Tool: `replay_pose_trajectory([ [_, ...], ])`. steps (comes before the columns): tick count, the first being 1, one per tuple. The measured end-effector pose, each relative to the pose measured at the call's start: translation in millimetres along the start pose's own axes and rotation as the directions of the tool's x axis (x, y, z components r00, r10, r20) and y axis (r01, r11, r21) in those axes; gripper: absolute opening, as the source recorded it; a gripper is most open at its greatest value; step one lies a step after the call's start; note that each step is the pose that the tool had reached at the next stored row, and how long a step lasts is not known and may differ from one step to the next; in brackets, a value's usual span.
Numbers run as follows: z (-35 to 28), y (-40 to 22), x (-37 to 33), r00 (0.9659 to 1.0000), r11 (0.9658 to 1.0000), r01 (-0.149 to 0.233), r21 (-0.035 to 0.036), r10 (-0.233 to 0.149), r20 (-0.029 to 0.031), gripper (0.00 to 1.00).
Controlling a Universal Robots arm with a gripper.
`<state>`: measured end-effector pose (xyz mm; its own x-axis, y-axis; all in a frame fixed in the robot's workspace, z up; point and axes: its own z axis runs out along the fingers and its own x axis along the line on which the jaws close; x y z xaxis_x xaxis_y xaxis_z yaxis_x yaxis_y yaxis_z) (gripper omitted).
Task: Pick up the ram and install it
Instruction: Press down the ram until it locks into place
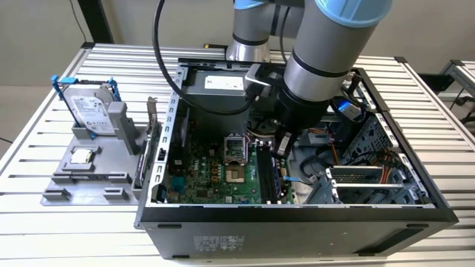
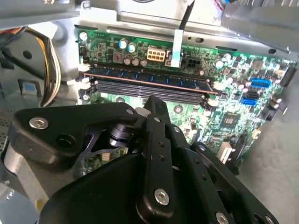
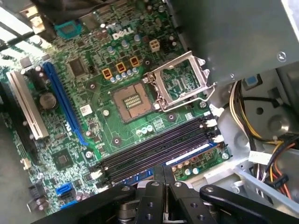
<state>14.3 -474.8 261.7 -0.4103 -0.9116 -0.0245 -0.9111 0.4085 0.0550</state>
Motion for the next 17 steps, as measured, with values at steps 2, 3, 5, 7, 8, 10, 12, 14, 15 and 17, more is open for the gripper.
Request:
replay_pose_trajectory([
  [2, -0.1, -0.8, -0.4, 0.9998, 0.9998, 0.021, -0.0005, -0.021, -0.0012, 0.00],
  [3, 0.0, -1.3, -0.6, 0.9995, 0.9995, 0.032, -0.0008, -0.032, -0.0016, 0.00],
  [5, 0.0, -2.1, -0.9, 0.9986, 0.9986, 0.054, -0.0014, -0.054, -0.0028, 0.00],
  [7, -0.1, -3.0, -1.3, 0.9971, 0.9971, 0.076, -0.0021, -0.076, -0.0040, 0.00],
  [8, -0.1, -3.3, -1.5, 0.9962, 0.9962, 0.087, -0.0024, -0.087, -0.0046, 0.00],
  [10, -0.1, -3.8, -1.7, 0.9937, 0.9937, 0.112, -0.0032, -0.112, -0.0058, 0.00],
  [12, -0.1, -4.1, -1.8, 0.9905, 0.9905, 0.137, -0.0039, -0.137, -0.0072, 0.00],
  [14, -0.1, -4.4, -2.0, 0.9864, 0.9864, 0.164, -0.0048, -0.164, -0.0085, 0.00],
  [15, -0.2, -4.6, -2.1, 0.9842, 0.9842, 0.177, -0.0053, -0.177, -0.0092, 0.00],
  [17, -0.1, -5.0, -2.2, 0.9795, 0.9795, 0.201, -0.0061, -0.201, -0.0103, 0.00],
])
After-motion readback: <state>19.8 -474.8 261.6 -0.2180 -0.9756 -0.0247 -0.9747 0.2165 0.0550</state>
